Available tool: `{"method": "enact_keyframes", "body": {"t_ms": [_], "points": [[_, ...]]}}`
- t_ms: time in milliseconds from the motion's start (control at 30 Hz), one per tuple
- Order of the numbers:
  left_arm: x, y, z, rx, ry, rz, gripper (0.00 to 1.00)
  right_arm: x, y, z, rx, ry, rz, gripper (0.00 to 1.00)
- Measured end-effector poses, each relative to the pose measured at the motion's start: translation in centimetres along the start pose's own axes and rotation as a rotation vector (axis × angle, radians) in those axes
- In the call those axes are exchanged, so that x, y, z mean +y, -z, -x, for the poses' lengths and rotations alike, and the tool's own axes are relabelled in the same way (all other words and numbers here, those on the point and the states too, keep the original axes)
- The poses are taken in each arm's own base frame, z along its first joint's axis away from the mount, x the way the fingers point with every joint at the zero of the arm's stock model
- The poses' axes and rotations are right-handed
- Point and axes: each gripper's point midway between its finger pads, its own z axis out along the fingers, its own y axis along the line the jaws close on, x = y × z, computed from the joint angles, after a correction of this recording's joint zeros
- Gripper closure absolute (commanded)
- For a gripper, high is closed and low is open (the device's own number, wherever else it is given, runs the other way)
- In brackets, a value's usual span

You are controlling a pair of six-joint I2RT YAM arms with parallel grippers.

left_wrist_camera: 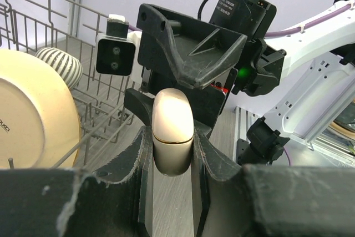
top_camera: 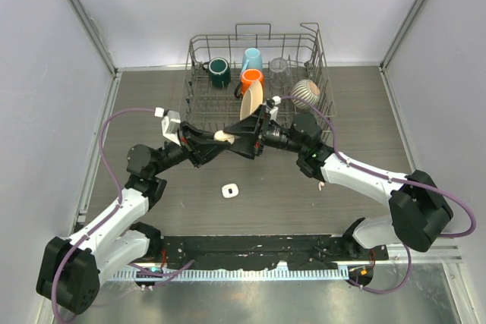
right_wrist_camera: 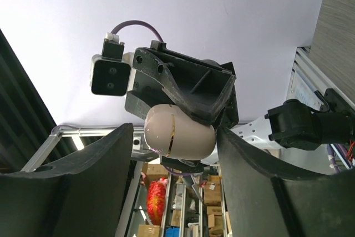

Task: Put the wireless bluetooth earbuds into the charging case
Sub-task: Pick up the charging case at the center of the board.

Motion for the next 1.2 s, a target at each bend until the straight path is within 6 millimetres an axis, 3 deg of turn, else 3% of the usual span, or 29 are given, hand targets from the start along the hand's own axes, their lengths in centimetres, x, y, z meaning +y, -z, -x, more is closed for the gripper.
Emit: {"method": "enact_keyframes", "body": {"t_ms": [167,367,467,633,733,767,800,900,933,1033,1200], "points": [[-0.20,0.02,-0.05,0.004,-0.008,-0.012,1.00,-0.23,0.01,0.13,-0.008,-0.015,-0.007,0.44],[-0.56,0.06,-0.06,0.009,-0.017,-0.033,1.00,-0.31,0.01,0.14,-0.008,-0.024,-0.011,0.35],[-0.77,0.06,0.04,0.007,-0.025,-0.045,1.00,-0.32,0.01,0.14,-0.008,-0.025,-0.011,0.35],[-1.00,0.08,0.06,0.009,-0.034,-0.057,1.00,-0.26,0.01,0.14,-0.008,-0.032,-0.010,0.50],[-1.00,0.08,0.02,0.010,-0.036,-0.059,1.00,-0.18,0.01,0.12,-0.007,-0.030,-0.007,0.65],[-0.99,0.08,0.02,0.010,-0.037,-0.059,1.00,-0.15,0.01,0.12,-0.007,-0.031,-0.006,0.78],[-0.98,0.08,0.00,0.010,-0.037,-0.059,0.99,-0.12,0.01,0.12,-0.007,-0.031,-0.005,0.83],[-0.96,0.08,0.05,0.008,-0.038,-0.057,0.91,-0.08,0.02,0.10,-0.006,-0.029,-0.003,0.99],[-0.93,0.07,0.08,0.006,-0.037,-0.055,0.85,-0.07,0.02,0.10,-0.006,-0.028,-0.002,0.99],[-0.81,0.09,0.24,-0.009,-0.034,-0.046,0.78,0.03,0.02,0.10,-0.006,-0.025,0.002,0.99],[-0.98,0.38,0.21,-0.044,-0.026,-0.043,0.74,-0.03,0.00,0.03,-0.005,-0.022,0.001,0.99]]}}
